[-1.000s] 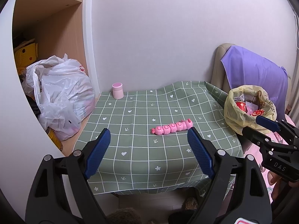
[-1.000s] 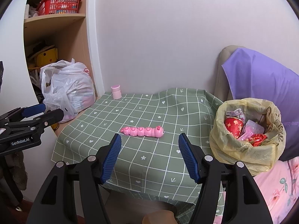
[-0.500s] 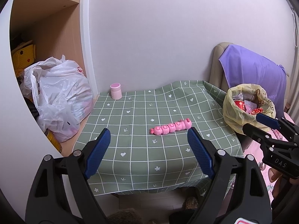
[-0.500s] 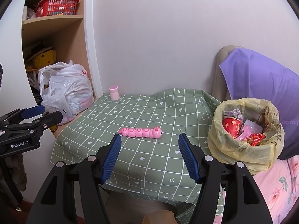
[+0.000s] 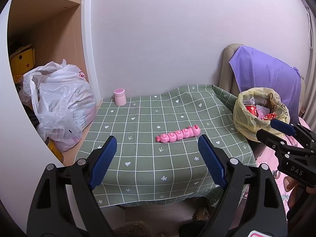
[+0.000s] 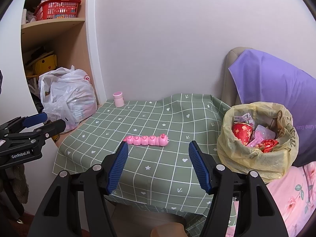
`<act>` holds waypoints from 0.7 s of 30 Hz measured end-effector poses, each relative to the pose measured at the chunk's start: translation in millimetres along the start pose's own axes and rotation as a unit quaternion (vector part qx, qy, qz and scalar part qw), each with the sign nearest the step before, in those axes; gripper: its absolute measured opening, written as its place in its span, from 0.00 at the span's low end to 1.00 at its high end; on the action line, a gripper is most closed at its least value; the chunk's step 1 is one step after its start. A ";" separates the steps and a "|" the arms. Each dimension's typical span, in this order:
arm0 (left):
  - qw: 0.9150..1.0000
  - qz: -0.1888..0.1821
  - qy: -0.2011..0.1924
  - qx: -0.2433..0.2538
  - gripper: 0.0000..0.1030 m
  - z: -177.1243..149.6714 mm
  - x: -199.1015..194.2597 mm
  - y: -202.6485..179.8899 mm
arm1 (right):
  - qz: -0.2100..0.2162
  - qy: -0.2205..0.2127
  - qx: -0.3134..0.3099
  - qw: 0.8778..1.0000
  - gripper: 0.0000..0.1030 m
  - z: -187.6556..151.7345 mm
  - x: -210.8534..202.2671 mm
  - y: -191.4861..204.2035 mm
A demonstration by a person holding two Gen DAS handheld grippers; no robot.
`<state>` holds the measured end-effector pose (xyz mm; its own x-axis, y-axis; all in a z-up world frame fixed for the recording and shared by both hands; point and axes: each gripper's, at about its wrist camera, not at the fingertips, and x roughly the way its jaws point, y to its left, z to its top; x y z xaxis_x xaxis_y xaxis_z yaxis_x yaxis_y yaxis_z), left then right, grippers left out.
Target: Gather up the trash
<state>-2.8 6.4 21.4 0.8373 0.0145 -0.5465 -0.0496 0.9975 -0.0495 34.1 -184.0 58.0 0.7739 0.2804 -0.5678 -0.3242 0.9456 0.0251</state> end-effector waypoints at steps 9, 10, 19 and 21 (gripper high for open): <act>1.000 0.001 -0.001 -0.004 0.78 -0.1 0.3 0.6 | -0.001 0.001 -0.002 1.000 0.59 0.4 1.3 0.6; 1.000 0.001 0.000 -0.004 0.78 0.1 0.4 0.9 | -0.001 0.000 -0.002 1.000 0.59 0.2 1.4 0.5; 1.000 0.004 -0.003 -0.003 0.78 -0.8 -0.1 1.0 | -0.001 0.003 -0.003 1.000 0.58 -0.5 2.8 1.9; 1.000 0.003 -0.003 -0.004 0.78 -0.9 -0.3 0.9 | -0.001 0.004 -0.003 1.000 0.58 -0.6 3.3 2.7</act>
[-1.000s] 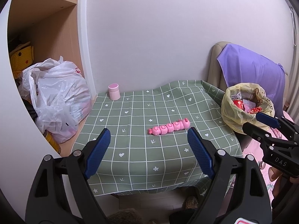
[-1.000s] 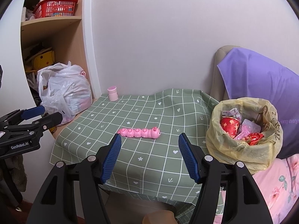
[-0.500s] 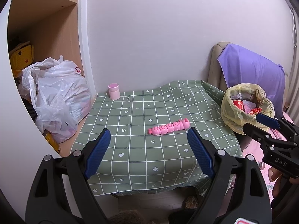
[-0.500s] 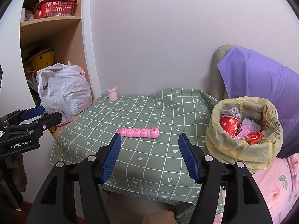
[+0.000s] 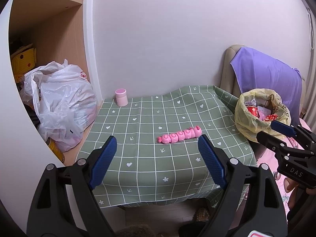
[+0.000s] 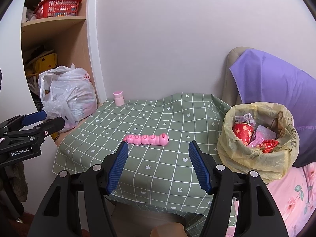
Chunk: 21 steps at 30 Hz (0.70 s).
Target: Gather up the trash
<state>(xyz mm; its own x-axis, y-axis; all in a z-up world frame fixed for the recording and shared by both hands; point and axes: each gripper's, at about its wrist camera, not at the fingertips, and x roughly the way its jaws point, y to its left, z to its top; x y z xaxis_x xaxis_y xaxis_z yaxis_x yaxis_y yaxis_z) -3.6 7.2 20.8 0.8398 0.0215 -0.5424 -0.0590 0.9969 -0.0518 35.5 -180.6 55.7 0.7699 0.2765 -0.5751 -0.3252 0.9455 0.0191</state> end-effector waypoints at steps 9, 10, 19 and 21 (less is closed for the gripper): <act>1.000 -0.003 0.001 0.009 0.78 -2.1 3.5 -1.0 | 0.000 0.008 0.000 1.000 0.58 -1.0 5.7 -0.3; 1.000 -0.005 0.003 0.010 0.78 -2.4 5.4 -1.7 | 0.000 0.011 0.001 1.000 0.58 -1.0 8.1 -1.2; 0.996 -0.026 0.080 -0.019 0.78 -1.7 77.9 14.6 | -0.007 0.051 -0.025 0.998 0.58 9.3 57.3 -12.3; 0.994 -0.019 0.101 -0.049 0.78 -1.1 118.0 30.6 | -0.003 0.065 -0.030 0.997 0.58 14.0 79.2 -16.8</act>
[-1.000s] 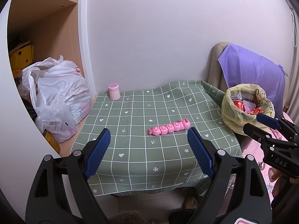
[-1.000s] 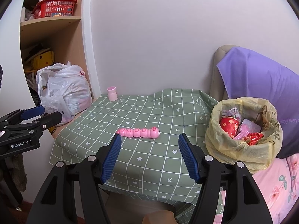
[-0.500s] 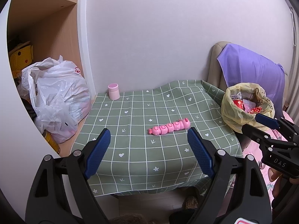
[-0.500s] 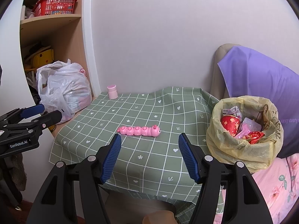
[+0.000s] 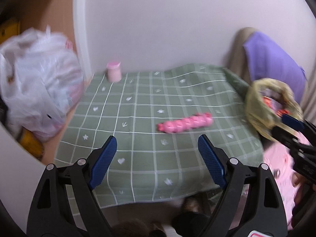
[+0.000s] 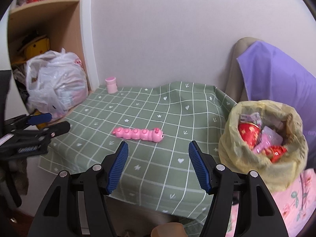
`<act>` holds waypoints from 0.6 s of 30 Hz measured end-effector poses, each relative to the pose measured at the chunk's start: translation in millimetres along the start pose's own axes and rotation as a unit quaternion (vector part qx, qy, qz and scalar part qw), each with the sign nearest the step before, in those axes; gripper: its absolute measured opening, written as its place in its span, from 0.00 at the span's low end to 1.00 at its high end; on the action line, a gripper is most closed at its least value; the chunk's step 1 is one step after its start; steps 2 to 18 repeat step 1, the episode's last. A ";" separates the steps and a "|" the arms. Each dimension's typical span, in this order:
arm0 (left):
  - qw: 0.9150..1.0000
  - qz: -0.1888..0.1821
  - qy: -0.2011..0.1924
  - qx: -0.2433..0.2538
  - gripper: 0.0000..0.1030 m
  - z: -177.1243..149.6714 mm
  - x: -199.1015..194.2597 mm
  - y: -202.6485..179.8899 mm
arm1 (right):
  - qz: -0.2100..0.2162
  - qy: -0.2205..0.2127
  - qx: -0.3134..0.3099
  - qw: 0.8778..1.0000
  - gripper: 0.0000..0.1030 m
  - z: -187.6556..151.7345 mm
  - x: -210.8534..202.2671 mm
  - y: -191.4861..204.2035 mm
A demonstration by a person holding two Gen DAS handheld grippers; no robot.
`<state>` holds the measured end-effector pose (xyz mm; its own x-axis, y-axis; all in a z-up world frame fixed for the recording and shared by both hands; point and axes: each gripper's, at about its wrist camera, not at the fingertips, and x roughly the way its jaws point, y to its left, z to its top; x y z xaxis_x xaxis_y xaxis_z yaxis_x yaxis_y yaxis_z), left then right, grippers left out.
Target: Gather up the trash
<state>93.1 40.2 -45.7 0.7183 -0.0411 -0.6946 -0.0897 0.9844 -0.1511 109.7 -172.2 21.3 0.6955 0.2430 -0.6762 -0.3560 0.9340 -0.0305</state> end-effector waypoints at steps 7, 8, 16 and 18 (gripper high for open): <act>1.000 0.003 0.003 -0.012 0.78 3.8 15.2 7.5 | 0.008 0.011 -0.006 1.000 0.58 5.3 16.4 -2.5; 1.000 0.003 0.003 -0.012 0.78 3.8 15.2 7.5 | 0.008 0.011 -0.006 1.000 0.58 5.3 16.4 -2.5; 1.000 0.003 0.003 -0.012 0.78 3.8 15.2 7.5 | 0.008 0.011 -0.006 1.000 0.58 5.3 16.4 -2.5; 1.000 0.003 0.003 -0.012 0.78 3.8 15.2 7.5 | 0.008 0.011 -0.006 1.000 0.58 5.3 16.4 -2.5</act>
